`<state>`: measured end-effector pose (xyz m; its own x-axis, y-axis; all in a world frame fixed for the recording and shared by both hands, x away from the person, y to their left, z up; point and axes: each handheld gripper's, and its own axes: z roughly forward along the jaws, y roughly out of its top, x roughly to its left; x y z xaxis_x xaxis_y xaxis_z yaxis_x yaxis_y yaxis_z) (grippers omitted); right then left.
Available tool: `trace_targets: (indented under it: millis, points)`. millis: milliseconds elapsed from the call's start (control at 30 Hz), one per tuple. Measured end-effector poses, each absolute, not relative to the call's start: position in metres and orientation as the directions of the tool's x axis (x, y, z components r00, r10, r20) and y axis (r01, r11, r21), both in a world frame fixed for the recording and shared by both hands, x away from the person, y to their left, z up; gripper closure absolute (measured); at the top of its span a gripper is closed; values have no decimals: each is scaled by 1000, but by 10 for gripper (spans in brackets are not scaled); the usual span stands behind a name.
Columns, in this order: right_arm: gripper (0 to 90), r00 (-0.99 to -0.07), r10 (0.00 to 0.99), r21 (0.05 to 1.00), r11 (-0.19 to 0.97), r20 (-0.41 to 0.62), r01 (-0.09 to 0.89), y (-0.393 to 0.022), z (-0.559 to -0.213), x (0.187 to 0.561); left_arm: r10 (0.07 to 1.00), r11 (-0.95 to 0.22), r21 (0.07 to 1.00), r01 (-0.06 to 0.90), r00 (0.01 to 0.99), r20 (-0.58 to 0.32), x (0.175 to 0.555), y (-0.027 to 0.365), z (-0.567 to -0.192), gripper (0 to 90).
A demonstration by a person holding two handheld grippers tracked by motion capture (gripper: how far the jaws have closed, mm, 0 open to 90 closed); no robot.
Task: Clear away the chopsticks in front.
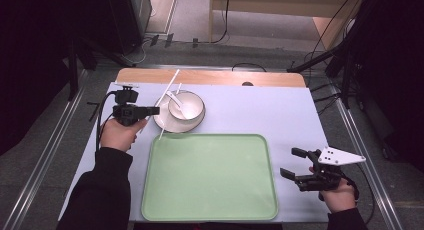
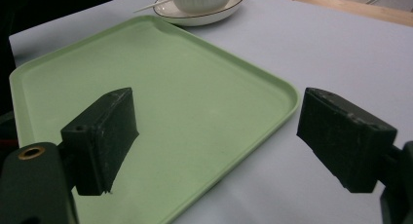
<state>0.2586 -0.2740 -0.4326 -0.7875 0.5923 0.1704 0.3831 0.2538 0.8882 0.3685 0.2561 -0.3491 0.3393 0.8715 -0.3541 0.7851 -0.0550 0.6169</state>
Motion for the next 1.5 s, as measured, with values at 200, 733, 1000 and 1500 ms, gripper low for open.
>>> trace_targets:
  millis: [200, 733, 1000, 1500]
  points:
    - [153, -792, 586, 890, 253, 171, 380, -273, -432, 259, 851, -91, 627, 774, 388, -355, 350, 251, -346, 868]
    - [153, -794, 583, 890, 255, 171, 379, -272, -432, 260, 786, -181, 606, 775, 484, -385, 298, 221, -369, 868]
    - [153, -796, 580, 889, 256, 172, 378, -272, -432, 261, 752, -219, 607, 764, 528, -394, 279, 217, -380, 867]
    - [153, -796, 580, 886, 262, 171, 382, -271, -433, 261, 728, -299, 572, 764, 570, -382, 267, 202, -406, 866]
